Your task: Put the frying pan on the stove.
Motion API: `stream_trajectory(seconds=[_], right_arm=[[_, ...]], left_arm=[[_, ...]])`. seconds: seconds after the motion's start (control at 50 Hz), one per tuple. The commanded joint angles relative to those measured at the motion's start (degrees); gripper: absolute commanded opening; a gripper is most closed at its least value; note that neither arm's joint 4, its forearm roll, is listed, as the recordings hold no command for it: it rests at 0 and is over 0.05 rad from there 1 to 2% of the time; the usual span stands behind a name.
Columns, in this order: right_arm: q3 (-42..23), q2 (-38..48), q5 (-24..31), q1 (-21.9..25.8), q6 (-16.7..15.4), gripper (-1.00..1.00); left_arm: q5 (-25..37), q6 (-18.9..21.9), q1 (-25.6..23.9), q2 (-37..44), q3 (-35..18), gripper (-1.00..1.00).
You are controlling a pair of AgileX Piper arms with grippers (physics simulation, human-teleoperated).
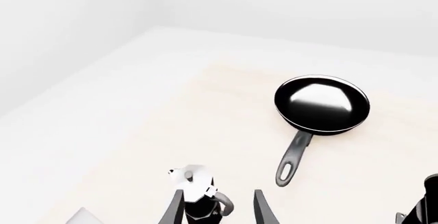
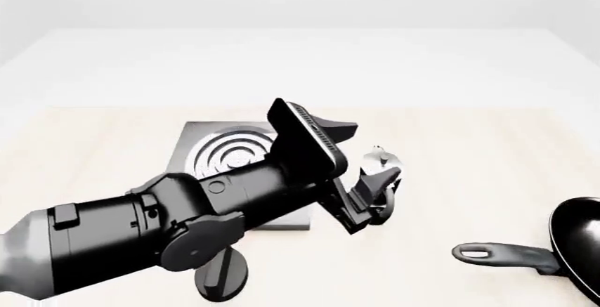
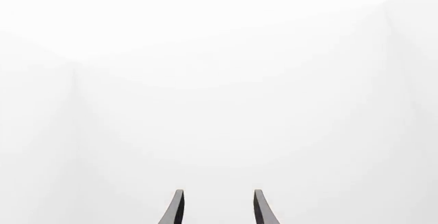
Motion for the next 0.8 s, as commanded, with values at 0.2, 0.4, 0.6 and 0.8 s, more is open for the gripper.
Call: stream_trajectory(seconds=[0.2,0.4,0.6,0.8], right_arm=[[-2.9,0.0,1.6,1.1,-0.2,1.0],[-3.5,0.0,1.8,1.1,0.0,1.0],[-4.4,0.0,2.3,1.0,0.1,1.0],[-8.0,0.0,4.3,1.7,-0.5,1.0]], left_arm=[[2.8,0.0,-2.8,5.7,-6.6,1.0],[3.8,-0.6,-3.6,8.5,-9.4,1.0],[5.4,-1.9,-4.1,11.3,-12.5,1.0],[6.9,-3.0,-4.6,15.3,-16.2,1.0]])
